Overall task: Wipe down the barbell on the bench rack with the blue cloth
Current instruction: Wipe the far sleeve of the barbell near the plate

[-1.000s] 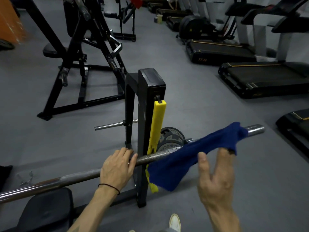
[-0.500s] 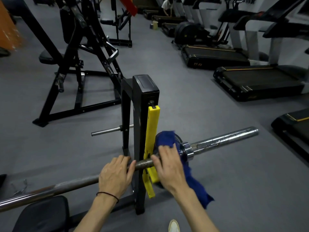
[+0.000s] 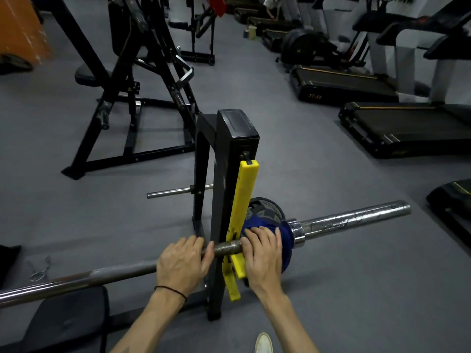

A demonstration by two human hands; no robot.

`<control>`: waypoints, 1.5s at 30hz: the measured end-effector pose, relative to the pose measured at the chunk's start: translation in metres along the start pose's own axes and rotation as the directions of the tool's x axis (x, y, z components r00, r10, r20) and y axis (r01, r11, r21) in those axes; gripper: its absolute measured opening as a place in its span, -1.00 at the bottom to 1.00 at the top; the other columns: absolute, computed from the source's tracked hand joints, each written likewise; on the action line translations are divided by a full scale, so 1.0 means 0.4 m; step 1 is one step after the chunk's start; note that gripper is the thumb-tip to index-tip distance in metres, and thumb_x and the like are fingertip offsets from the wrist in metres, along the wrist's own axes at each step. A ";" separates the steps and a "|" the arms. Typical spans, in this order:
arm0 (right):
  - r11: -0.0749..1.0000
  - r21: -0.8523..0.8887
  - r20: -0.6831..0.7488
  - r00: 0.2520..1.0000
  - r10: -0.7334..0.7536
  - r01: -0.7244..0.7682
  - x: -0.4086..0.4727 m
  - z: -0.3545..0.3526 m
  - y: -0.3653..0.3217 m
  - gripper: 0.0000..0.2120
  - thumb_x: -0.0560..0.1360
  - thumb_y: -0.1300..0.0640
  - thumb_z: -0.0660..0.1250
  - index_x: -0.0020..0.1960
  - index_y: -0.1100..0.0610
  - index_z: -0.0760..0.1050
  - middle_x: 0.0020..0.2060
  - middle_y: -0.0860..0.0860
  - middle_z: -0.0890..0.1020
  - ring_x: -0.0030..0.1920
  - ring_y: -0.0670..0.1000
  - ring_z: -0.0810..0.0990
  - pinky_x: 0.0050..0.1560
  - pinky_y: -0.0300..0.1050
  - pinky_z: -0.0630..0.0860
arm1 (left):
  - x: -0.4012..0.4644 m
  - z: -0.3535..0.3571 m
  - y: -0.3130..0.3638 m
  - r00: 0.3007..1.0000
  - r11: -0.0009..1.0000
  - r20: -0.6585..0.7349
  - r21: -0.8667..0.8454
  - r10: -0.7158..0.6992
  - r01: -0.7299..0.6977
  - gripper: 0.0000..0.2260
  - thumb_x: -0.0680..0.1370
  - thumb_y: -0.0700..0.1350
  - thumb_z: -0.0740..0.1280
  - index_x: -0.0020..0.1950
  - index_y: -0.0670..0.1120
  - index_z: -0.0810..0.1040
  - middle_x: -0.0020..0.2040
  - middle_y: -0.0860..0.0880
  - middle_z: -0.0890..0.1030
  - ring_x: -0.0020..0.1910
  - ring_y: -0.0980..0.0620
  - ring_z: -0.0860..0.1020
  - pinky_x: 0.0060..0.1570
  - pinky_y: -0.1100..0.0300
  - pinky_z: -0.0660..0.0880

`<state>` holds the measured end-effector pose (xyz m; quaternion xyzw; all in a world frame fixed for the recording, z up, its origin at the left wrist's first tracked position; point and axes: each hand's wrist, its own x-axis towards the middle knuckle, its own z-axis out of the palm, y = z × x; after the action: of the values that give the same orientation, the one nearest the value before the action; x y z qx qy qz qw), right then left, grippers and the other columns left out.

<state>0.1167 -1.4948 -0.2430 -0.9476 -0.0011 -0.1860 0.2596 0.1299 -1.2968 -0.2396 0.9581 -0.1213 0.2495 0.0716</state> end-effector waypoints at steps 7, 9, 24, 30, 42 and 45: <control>0.976 -0.007 0.182 0.960 -0.213 0.218 0.045 -0.130 0.094 -0.47 0.73 -0.21 0.02 0.40 0.13 0.52 0.26 -0.02 0.61 0.30 0.02 0.55 0.55 -0.23 0.09 | 0.000 -0.007 -0.004 0.999 0.999 0.024 -0.022 0.024 -0.024 -0.60 0.65 0.09 0.14 -0.32 -0.01 0.48 -0.43 0.01 0.42 -0.47 -0.02 0.41 -0.43 0.08 0.31; 0.996 -0.007 0.141 0.986 -0.089 0.091 0.019 -0.079 0.031 -0.40 0.72 -0.26 -0.03 0.36 0.13 0.56 0.25 -0.03 0.61 0.33 0.01 0.51 0.62 -0.10 0.00 | 0.002 -0.005 -0.003 0.999 0.999 0.029 -0.028 0.025 -0.024 -0.60 0.65 0.09 0.14 -0.33 -0.02 0.48 -0.43 0.01 0.43 -0.47 -0.02 0.41 -0.43 0.08 0.31; 0.989 0.103 0.200 0.971 -0.129 0.110 -0.053 -0.029 -0.039 -0.31 0.71 -0.30 -0.07 0.62 0.16 0.27 0.61 -0.02 0.26 0.64 -0.08 0.12 0.65 -0.03 -0.07 | 0.034 -0.051 0.000 0.985 0.999 0.170 -0.051 0.024 -0.016 -0.63 0.56 0.05 0.28 -0.42 -0.04 0.43 -0.54 0.00 0.39 -0.66 -0.06 0.38 -0.62 0.22 0.20; 0.999 0.019 0.062 0.997 0.043 -0.044 -0.025 -0.056 0.055 -0.30 0.69 -0.34 -0.13 0.63 0.09 0.21 0.62 -0.10 0.19 0.65 -0.12 0.06 0.65 -0.04 -0.04 | 0.068 -0.069 -0.010 0.820 0.969 0.558 0.110 0.123 -0.220 -0.73 0.66 -0.09 0.23 0.37 0.00 0.40 -0.11 -0.08 0.61 -0.21 -0.10 0.61 -0.41 0.07 0.39; 0.993 0.014 0.035 0.993 0.117 -0.117 -0.034 -0.029 0.012 -0.24 0.68 -0.36 -0.15 0.63 0.16 0.17 0.61 -0.05 0.17 0.66 -0.06 0.06 0.64 -0.14 -0.15 | 0.047 -0.050 -0.012 0.989 0.995 0.125 -0.065 0.078 -0.070 -0.55 0.69 0.10 0.03 -0.24 -0.03 0.55 -0.40 0.03 0.49 -0.52 -0.02 0.50 -0.62 0.12 0.37; 0.999 0.041 0.174 0.985 -0.008 0.001 -0.083 -0.007 -0.060 -0.23 0.67 -0.39 -0.13 0.65 0.12 0.12 0.65 -0.03 0.13 0.66 -0.14 -0.07 0.65 -0.09 -0.11 | 0.024 -0.026 -0.024 0.978 0.976 -0.050 -0.075 0.201 -0.205 -0.70 0.66 0.06 0.17 -0.20 -0.03 0.51 -0.34 0.02 0.46 -0.46 0.02 0.48 -0.58 0.10 0.35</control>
<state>0.0826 -1.4725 -0.2406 -0.9547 -0.0297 -0.1031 0.2775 0.1358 -1.2874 -0.2264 0.9316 -0.2270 0.2704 0.0865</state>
